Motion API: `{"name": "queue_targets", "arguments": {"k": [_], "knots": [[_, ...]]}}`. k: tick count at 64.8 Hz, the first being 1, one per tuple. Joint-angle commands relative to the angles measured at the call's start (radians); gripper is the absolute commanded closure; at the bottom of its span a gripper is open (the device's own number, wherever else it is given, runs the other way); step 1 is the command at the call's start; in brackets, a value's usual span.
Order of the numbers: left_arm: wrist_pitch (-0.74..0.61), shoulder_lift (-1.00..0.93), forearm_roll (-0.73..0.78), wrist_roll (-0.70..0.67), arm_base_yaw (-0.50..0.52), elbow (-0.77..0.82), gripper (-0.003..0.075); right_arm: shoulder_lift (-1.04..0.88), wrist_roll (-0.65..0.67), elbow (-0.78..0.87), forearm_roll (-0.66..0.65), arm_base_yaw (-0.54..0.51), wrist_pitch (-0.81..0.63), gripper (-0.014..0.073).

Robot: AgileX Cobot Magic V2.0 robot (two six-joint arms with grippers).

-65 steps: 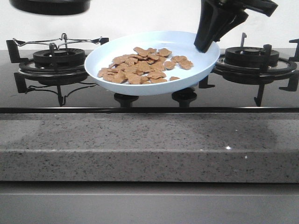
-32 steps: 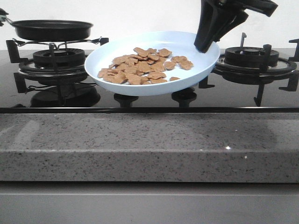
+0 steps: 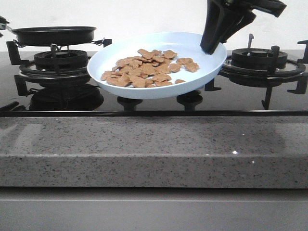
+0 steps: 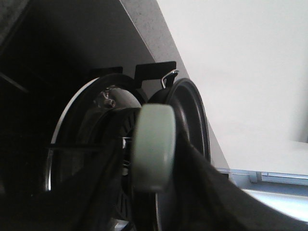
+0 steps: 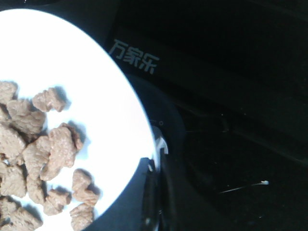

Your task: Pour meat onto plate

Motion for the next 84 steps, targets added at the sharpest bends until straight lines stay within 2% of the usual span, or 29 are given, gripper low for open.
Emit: {"name": "queue_targets", "arguments": {"k": [1, 6, 31, 48, 60, 65, 68, 80, 84], "knots": [[0.054, -0.056, -0.043, -0.001, 0.004, -0.030, 0.0360, -0.052, -0.007, -0.024, 0.026, -0.003, -0.032, 0.0663], [0.068, -0.058, -0.018, -0.001, 0.004, -0.030, 0.0340, -0.052, -0.007, -0.024, 0.026, -0.003, -0.032, 0.0663], [0.095, -0.106, 0.036, -0.001, 0.015, -0.030, 0.0340, -0.052, -0.007, -0.024, 0.026, -0.003, -0.032, 0.0663], [0.110, -0.159, 0.173, -0.057, 0.034, -0.030, 0.0341, -0.052, -0.007, -0.024, 0.026, -0.003, -0.032, 0.0663], [0.162, -0.202, 0.199, -0.060, 0.034, -0.030, 0.0356, -0.052, -0.007, -0.024, 0.026, -0.003, -0.032, 0.0663], [0.168, -0.225, 0.252, -0.060, 0.034, -0.030, 0.0400, -0.052, -0.007, -0.024, 0.026, -0.003, -0.032, 0.0663], [0.168, -0.244, 0.292, -0.061, 0.034, -0.028, 0.0458, -0.052, -0.007, -0.024, 0.026, -0.003, -0.032, 0.0663], [0.168, -0.310, 0.315, -0.061, 0.030, -0.025, 0.0743, -0.052, -0.007, -0.024, 0.026, -0.003, -0.032, 0.0663], [0.166, -0.342, 0.317, -0.061, 0.026, -0.011, 0.0741, -0.052, -0.007, -0.024, 0.026, -0.003, -0.032, 0.0663]]}}
